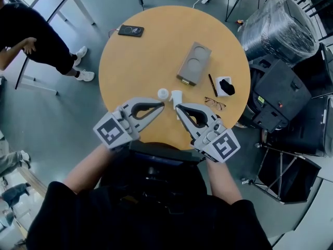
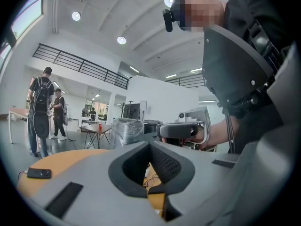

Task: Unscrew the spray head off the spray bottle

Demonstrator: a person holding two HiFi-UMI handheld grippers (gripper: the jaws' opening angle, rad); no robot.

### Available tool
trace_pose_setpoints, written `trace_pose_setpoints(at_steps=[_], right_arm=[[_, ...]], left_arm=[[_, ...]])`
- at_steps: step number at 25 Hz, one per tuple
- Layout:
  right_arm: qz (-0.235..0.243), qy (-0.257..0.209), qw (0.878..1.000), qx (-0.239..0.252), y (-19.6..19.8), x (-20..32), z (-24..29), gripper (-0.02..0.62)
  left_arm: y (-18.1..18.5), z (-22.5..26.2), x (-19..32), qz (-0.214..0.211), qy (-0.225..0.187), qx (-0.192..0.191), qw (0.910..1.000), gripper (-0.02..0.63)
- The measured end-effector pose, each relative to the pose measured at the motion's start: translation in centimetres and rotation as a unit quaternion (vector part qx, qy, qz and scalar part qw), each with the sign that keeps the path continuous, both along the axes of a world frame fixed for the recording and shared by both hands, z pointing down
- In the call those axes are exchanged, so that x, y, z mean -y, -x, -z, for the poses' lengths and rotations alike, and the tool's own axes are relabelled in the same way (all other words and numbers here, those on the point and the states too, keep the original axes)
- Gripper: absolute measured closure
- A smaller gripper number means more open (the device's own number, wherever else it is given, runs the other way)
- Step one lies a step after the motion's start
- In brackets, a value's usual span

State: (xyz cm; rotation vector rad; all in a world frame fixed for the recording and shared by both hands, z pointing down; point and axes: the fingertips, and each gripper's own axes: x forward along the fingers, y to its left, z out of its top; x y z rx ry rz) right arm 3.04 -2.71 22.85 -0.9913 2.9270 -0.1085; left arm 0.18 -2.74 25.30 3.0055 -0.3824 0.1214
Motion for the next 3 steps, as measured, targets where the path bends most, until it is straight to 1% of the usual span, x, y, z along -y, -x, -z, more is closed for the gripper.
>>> trace_pose_setpoints(at_steps=[3], right_arm=[[0.004,0.006,1.000,-0.004,-0.13,-0.09,-0.27,0.598]], left_arm=[[-0.24,-0.08,0.07,0.002,0.002,0.000,1.0000,0.603]])
